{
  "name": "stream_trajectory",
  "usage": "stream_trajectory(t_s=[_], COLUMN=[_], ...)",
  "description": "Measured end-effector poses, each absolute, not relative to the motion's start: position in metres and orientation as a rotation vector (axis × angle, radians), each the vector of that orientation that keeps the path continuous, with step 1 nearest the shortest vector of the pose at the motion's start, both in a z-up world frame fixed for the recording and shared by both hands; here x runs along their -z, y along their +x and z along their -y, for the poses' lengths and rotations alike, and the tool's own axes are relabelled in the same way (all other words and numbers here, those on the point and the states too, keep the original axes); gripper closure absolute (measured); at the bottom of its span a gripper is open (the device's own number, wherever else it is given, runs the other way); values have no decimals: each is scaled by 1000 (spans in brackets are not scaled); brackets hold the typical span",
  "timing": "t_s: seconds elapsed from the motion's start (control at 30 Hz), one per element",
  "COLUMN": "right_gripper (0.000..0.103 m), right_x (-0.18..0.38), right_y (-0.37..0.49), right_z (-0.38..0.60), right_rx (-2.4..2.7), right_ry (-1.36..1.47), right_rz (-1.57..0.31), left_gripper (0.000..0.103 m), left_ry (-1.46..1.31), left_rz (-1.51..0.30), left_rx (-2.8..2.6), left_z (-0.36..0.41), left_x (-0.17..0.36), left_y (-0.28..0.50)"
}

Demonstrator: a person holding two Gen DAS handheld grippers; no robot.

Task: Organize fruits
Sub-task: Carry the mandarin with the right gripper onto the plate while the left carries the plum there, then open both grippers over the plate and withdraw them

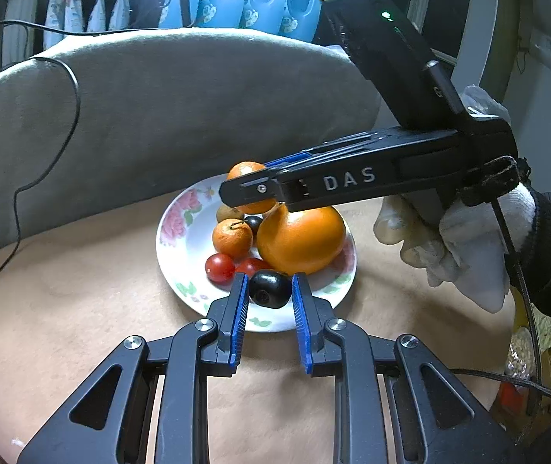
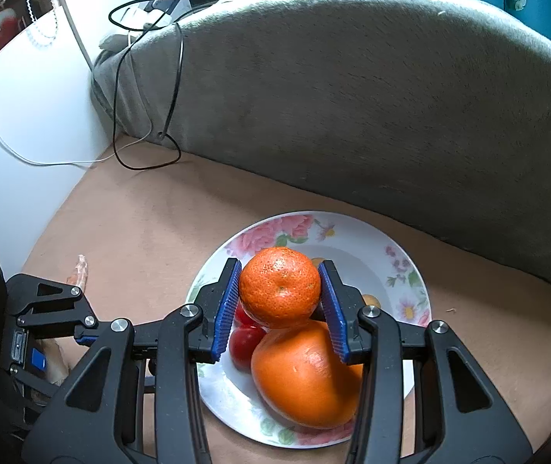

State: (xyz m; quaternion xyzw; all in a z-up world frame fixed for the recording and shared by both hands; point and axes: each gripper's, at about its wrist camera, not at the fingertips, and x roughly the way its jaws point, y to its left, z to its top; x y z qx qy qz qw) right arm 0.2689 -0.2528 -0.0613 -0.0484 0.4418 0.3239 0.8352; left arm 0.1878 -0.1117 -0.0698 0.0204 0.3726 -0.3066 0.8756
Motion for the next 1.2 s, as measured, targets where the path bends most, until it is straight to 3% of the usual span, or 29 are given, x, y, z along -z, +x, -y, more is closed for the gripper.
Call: stream_trajectory(t_s=[0.63,0.7,0.73,0.77,0.93,1.07,1.2], right_gripper=[60,52,42,37,33,18,17], right_x=[68,67,65,63,59,59,59], right_y=[276,277,277,277,277,276,275], right_z=[255,257,258,259,261,263,263], right_rx=[-668,-665,-663,-657,-644,-626,-628], right_ry=[-78,-67,-62,-58,-51,-49,-42], right_rz=[-952,-943,-936,-926,-908,-898,-902], left_gripper=[81,79,73,70,50,43,40], left_ry=[67,69,68,66,70,77,91], left_rz=[-771,-769,-768,-767,-758,-754,-755], left_rx=[635,633,630,631,630,627,623], left_z=[130,129,128,128,129,131,134], left_x=[69,69,69,69,70,73,74], left_y=[189,190,190,190,188,186,184])
